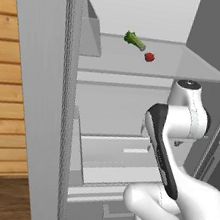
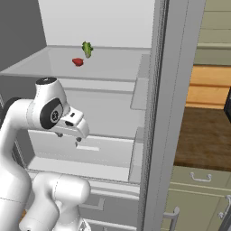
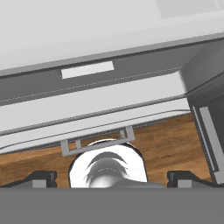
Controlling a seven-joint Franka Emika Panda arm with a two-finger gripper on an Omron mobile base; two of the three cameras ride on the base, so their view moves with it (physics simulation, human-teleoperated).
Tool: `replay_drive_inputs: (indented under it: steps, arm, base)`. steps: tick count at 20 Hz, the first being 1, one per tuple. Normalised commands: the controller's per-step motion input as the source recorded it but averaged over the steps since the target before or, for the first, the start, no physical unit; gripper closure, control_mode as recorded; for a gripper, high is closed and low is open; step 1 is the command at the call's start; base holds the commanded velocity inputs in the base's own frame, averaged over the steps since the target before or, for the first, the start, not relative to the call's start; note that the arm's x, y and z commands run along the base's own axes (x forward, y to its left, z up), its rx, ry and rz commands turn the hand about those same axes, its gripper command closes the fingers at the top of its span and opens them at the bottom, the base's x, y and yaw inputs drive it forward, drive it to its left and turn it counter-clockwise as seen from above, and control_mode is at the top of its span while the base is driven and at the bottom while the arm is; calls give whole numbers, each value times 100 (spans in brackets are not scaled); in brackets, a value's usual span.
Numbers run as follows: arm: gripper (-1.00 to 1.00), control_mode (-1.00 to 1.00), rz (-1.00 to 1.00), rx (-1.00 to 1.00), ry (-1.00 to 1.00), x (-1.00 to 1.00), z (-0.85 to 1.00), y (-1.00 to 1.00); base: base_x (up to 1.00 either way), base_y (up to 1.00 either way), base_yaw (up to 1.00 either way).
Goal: Take the strawberry from the fridge and place it on top of the pancake, located on the dining counter.
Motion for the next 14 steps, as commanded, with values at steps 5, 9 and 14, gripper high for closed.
replay_drive_inputs:
  steps: [5, 9, 14]
  arm:
    - [-100, 100, 0, 0, 0, 0, 0, 0]
    - [-100, 100, 0, 0, 0, 0, 0, 0]
    - [-100, 100, 0, 0, 0, 0, 0, 0]
  base:
    - [53, 3, 0]
    - [53, 4, 0]
    - [41, 1, 0]
